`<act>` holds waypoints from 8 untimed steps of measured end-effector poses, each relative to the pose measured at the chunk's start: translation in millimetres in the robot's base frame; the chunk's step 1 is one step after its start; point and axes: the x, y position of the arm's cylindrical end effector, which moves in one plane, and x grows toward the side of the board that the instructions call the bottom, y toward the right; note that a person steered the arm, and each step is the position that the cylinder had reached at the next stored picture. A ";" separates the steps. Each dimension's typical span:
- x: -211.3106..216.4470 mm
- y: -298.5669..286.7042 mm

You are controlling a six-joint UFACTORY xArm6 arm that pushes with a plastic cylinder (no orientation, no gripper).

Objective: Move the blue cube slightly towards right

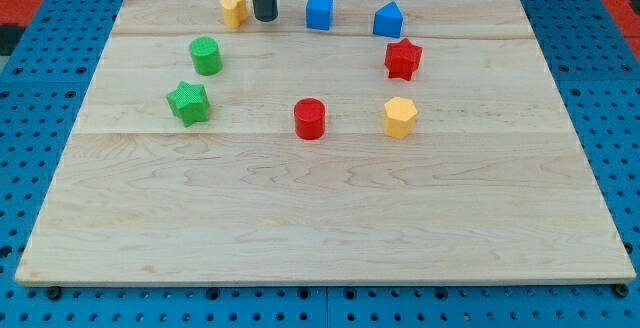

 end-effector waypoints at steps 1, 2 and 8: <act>0.0 -0.2; 1.7 -3.5; 133.6 17.1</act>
